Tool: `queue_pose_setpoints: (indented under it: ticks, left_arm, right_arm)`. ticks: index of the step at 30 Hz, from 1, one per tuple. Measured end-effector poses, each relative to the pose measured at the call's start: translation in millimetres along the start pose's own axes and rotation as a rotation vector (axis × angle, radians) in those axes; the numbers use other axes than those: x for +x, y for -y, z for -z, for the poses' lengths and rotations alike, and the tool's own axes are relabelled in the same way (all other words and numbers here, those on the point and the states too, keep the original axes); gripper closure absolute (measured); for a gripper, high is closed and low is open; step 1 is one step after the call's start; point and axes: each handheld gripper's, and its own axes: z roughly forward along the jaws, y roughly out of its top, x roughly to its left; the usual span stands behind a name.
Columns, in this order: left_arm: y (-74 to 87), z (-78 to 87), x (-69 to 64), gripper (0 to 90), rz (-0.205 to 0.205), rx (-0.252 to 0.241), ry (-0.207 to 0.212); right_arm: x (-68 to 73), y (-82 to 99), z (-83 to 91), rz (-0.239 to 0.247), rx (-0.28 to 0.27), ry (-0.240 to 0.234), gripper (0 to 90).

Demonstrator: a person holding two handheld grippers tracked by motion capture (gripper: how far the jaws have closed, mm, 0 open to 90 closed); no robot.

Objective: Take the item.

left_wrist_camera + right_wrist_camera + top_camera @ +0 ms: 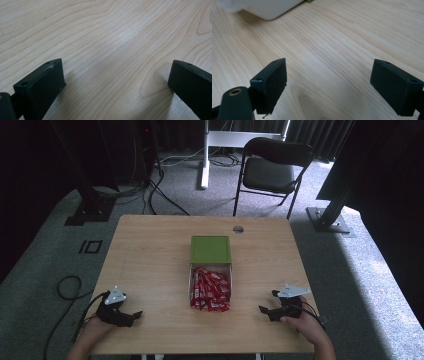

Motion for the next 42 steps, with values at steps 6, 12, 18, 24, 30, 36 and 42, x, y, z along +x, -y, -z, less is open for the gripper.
queue_pose_setpoints:
  ticks: [6,12,18,24,30,36,42]
  left_arm:
    - [0.0,0.0,0.0,1.5,-0.001,0.000,-0.001]
    - [0.0,0.0,0.0,1.5,-0.001,0.000,-0.001]
    - [0.0,0.0,0.0,1.5,-0.001,0.000,-0.001]
    - [0.0,0.0,0.0,1.5,-0.001,0.000,-0.001]
    - [0.0,0.0,0.0,1.5,-0.001,0.000,-0.001]
    - [0.0,0.0,0.0,1.5,-0.001,0.000,-0.001]
    - [0.0,0.0,0.0,1.5,-0.001,0.000,-0.001]
  right_arm:
    - [2.9,-12.1,4.0,-0.025,-0.032,0.004,13.7]
    - [4.3,-23.9,8.8,-0.016,-0.069,0.024,13.7]
    - [6.5,-36.3,12.9,-0.014,-0.105,0.024,13.6]
    - [9.8,-48.9,15.4,-0.018,-0.140,0.021,13.6]
    - [14.2,-62.8,18.5,-0.001,-0.185,0.016,13.6]
    - [18.6,-79.5,20.9,0.022,-0.210,0.008,13.7]
    - [22.9,-97.3,22.5,0.025,-0.248,-0.013,13.7]
